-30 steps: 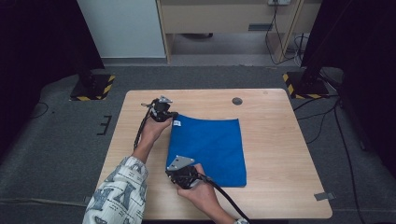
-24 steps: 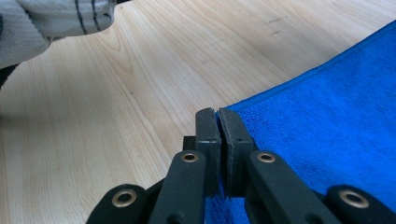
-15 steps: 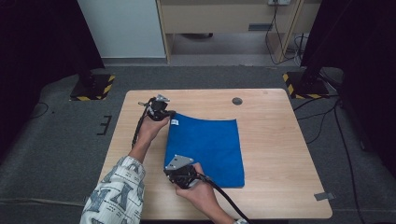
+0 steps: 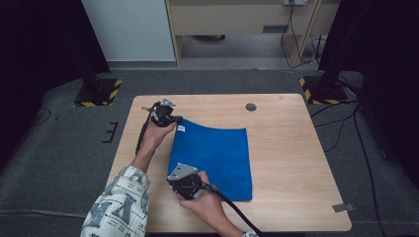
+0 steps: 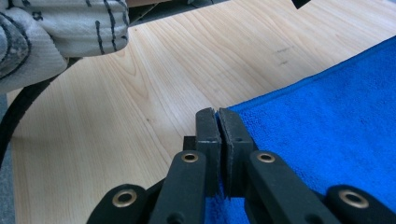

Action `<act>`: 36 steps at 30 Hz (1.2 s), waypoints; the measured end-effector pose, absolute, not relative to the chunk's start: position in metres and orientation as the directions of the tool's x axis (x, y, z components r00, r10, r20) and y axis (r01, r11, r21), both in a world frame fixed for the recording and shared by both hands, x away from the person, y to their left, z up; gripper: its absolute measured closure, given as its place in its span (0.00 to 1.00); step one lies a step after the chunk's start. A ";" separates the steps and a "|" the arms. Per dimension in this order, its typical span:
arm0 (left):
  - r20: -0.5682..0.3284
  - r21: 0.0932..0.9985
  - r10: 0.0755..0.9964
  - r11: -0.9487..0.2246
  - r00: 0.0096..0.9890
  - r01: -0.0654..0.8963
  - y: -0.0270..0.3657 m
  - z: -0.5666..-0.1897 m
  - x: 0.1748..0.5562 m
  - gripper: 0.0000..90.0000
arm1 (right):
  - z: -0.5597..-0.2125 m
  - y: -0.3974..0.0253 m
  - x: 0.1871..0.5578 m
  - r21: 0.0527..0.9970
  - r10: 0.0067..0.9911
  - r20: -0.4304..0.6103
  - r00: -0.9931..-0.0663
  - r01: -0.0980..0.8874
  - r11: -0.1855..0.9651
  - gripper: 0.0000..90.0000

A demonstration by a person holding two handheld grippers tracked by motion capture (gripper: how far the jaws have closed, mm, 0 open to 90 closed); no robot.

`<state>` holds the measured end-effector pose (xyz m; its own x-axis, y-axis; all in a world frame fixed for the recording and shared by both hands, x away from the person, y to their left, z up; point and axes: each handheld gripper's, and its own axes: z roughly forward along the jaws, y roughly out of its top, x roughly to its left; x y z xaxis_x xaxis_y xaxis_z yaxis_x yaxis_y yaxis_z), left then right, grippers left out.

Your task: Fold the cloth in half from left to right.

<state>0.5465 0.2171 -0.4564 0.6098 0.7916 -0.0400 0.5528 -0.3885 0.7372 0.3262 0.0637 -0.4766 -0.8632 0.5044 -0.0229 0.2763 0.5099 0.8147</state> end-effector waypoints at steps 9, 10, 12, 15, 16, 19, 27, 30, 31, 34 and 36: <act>-0.038 0.736 0.795 -0.387 0.605 0.555 0.230 -0.453 0.545 0.99 | -0.473 0.075 0.326 0.814 0.498 -0.034 -0.866 0.265 0.517 0.98; -0.040 0.740 0.796 -0.382 0.604 0.553 0.233 -0.452 0.544 0.99 | -0.472 0.077 0.326 0.815 0.498 -0.038 -0.866 0.261 0.517 0.98; -0.038 0.739 0.796 -0.384 0.604 0.553 0.235 -0.451 0.544 1.00 | -0.471 0.079 0.325 0.816 0.498 -0.038 -0.866 0.261 0.516 0.98; -0.038 0.738 0.796 -0.385 0.604 0.554 0.237 -0.451 0.543 1.00 | -0.470 0.081 0.324 0.816 0.496 -0.039 -0.867 0.259 0.517 0.98; -0.039 0.739 0.797 -0.383 0.603 0.555 0.238 -0.451 0.543 1.00 | -0.469 0.082 0.324 0.817 0.493 -0.044 -0.869 0.252 0.519 0.98; -0.039 0.739 0.801 -0.379 0.597 0.557 0.244 -0.449 0.542 1.00 | -0.467 0.087 0.323 0.820 0.493 -0.043 -0.869 0.252 0.515 0.98; -0.037 0.741 0.812 -0.369 0.583 0.562 0.260 -0.445 0.540 1.00 | -0.464 0.103 0.320 0.828 0.479 -0.034 -0.877 0.244 0.505 0.98; -0.033 0.736 0.815 -0.372 0.579 0.566 0.266 -0.442 0.539 1.00 | -0.462 0.107 0.319 0.831 0.476 -0.028 -0.879 0.245 0.500 0.98; -0.033 0.737 0.817 -0.370 0.576 0.566 0.267 -0.441 0.538 1.00 | -0.461 0.110 0.320 0.835 0.476 -0.022 -0.879 0.246 0.493 0.98; -0.031 0.738 0.817 -0.370 0.575 0.565 0.271 -0.437 0.538 1.00 | -0.458 0.111 0.321 0.840 0.477 -0.013 -0.879 0.249 0.482 0.98; -0.028 0.737 0.815 -0.374 0.578 0.563 0.269 -0.436 0.538 0.99 | -0.457 0.110 0.321 0.841 0.478 -0.012 -0.878 0.249 0.480 0.98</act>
<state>0.5377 0.2687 -0.4357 0.5783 0.8153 -0.0280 0.5627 -0.3737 0.7374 0.3206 0.1100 -0.4572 -0.8784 0.4777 -0.0122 0.2494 0.4800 0.8411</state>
